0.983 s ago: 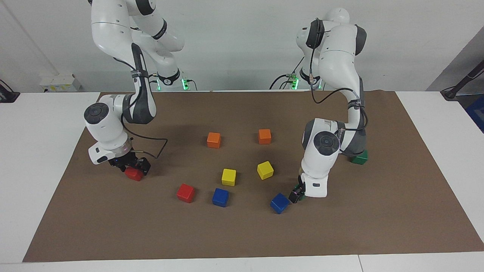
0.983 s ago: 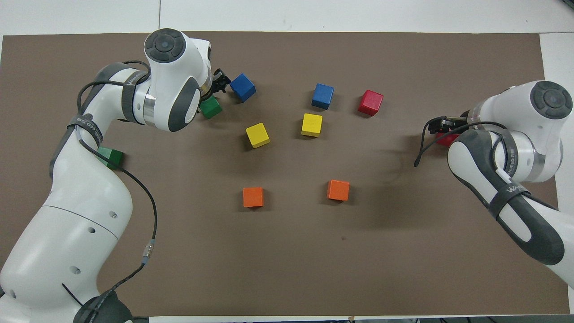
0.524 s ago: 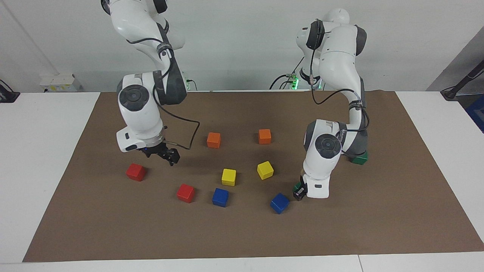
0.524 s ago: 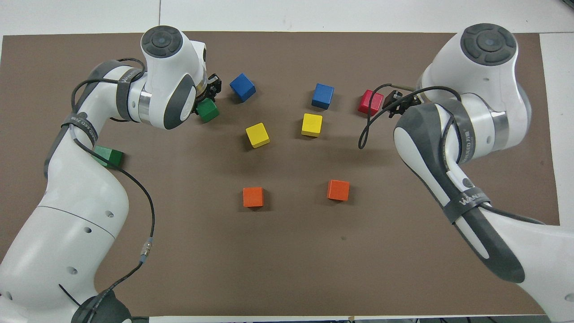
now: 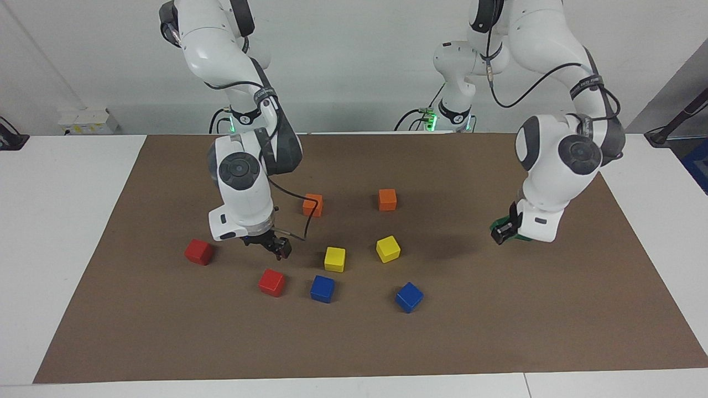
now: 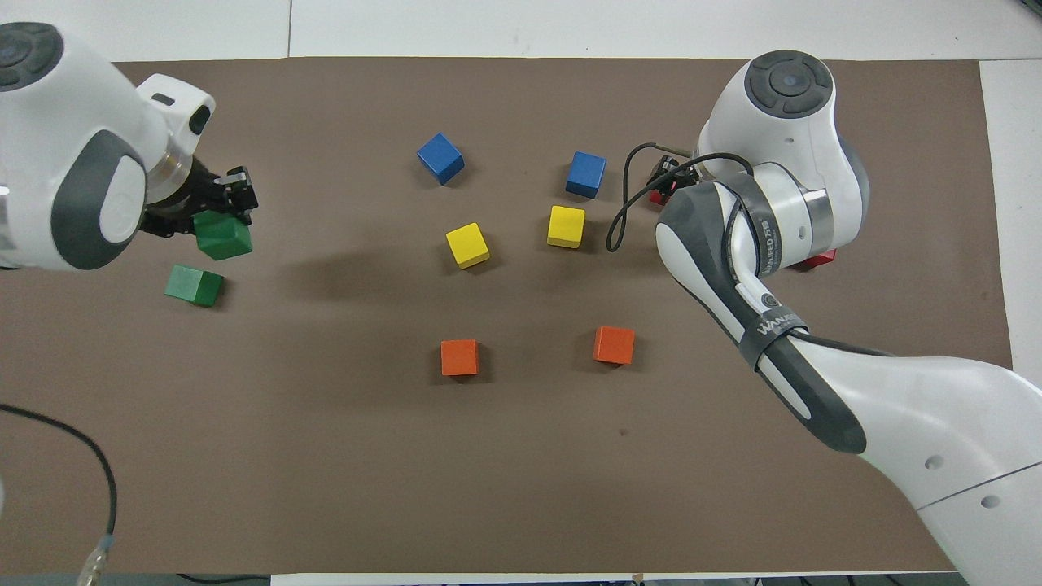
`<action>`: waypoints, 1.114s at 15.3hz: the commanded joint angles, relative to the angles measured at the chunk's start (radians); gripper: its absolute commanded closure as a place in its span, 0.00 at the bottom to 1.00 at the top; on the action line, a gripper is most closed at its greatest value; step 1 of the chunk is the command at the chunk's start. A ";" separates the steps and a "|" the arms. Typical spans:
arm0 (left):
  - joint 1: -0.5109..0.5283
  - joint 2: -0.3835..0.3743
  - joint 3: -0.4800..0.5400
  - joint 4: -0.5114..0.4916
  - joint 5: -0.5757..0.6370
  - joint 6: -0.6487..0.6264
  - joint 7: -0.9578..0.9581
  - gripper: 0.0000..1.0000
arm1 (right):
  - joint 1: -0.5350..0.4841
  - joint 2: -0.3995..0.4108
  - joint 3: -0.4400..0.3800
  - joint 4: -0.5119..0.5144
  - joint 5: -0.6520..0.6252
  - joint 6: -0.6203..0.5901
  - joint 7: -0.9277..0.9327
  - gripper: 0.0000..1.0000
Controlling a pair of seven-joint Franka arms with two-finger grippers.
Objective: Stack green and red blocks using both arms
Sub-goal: 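Lower the green block onto the other green with the left gripper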
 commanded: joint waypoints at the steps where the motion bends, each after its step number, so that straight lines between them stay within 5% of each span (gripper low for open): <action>1: 0.053 -0.143 -0.002 -0.231 -0.016 0.039 0.198 1.00 | 0.007 0.083 0.007 0.118 -0.026 -0.006 0.033 0.00; 6: 0.218 -0.174 -0.003 -0.349 -0.083 0.195 0.549 1.00 | 0.023 0.204 0.005 0.273 -0.044 0.023 0.018 0.00; 17: 0.215 -0.115 -0.002 -0.345 -0.091 0.320 0.651 1.00 | 0.004 0.232 0.007 0.174 -0.075 0.233 -0.001 0.00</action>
